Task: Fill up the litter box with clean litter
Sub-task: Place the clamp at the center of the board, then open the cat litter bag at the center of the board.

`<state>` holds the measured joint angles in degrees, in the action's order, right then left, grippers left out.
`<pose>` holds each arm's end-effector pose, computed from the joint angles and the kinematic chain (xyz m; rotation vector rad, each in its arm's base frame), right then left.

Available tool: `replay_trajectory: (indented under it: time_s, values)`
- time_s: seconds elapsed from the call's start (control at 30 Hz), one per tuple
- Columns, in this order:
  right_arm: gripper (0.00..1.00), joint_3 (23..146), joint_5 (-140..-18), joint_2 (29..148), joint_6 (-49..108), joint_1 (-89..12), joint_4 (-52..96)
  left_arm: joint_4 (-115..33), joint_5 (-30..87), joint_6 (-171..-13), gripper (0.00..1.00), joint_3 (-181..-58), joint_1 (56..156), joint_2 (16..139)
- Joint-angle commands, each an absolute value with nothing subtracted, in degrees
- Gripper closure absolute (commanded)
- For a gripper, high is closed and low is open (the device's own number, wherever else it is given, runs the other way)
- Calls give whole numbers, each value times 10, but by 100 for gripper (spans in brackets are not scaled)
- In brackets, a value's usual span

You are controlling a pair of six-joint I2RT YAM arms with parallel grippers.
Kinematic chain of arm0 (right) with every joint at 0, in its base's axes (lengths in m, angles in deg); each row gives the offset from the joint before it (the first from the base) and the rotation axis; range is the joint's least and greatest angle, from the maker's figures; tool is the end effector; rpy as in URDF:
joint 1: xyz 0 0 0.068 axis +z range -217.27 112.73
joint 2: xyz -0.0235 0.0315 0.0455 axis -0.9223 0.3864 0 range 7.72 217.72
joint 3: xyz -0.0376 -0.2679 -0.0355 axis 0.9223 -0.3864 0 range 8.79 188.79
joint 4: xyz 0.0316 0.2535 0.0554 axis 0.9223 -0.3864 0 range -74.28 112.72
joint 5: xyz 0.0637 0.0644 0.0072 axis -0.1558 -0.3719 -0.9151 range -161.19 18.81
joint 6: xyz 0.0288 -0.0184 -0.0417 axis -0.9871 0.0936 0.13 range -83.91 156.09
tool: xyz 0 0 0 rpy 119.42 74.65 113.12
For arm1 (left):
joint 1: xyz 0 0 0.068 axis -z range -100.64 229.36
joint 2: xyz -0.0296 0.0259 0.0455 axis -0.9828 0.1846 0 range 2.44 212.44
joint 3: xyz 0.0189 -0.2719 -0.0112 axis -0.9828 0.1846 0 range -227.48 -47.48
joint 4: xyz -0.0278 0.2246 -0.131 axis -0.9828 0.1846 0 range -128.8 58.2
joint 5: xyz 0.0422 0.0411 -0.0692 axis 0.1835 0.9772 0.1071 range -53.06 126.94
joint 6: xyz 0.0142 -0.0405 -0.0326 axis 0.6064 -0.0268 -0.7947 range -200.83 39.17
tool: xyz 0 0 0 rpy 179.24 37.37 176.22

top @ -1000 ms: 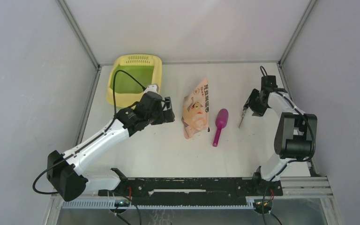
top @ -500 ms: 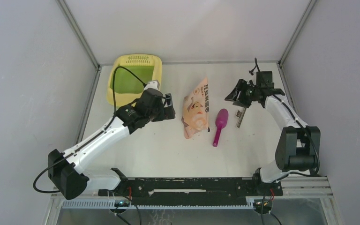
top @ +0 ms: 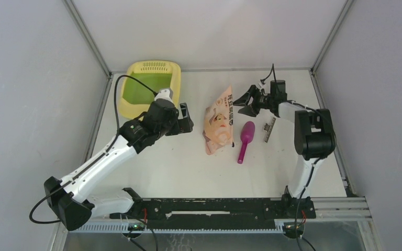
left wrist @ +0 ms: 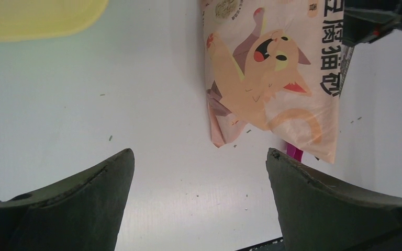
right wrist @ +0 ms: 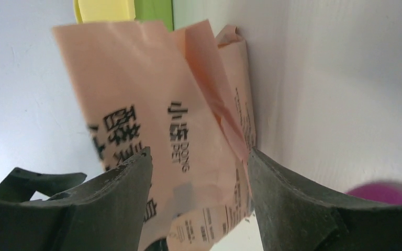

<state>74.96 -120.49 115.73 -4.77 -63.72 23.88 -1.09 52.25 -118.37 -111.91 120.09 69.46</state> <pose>0.3953 0.0515 0.1825 0.2763 2.3332 1.3758 0.1934 -0.1541 0.3354 -0.0783 2.2789 -0.4277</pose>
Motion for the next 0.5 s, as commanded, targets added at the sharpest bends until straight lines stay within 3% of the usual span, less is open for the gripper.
replay_trajectory:
  time_s: [0.0,0.47]
  values:
    - [26,793,-1246,1209,-109,-614,336,-9,529,-1177,0,-1168,1202,674]
    - [26,796,-1328,1252,-192,-570,467,-4,529,-1171,0,-1169,1201,682]
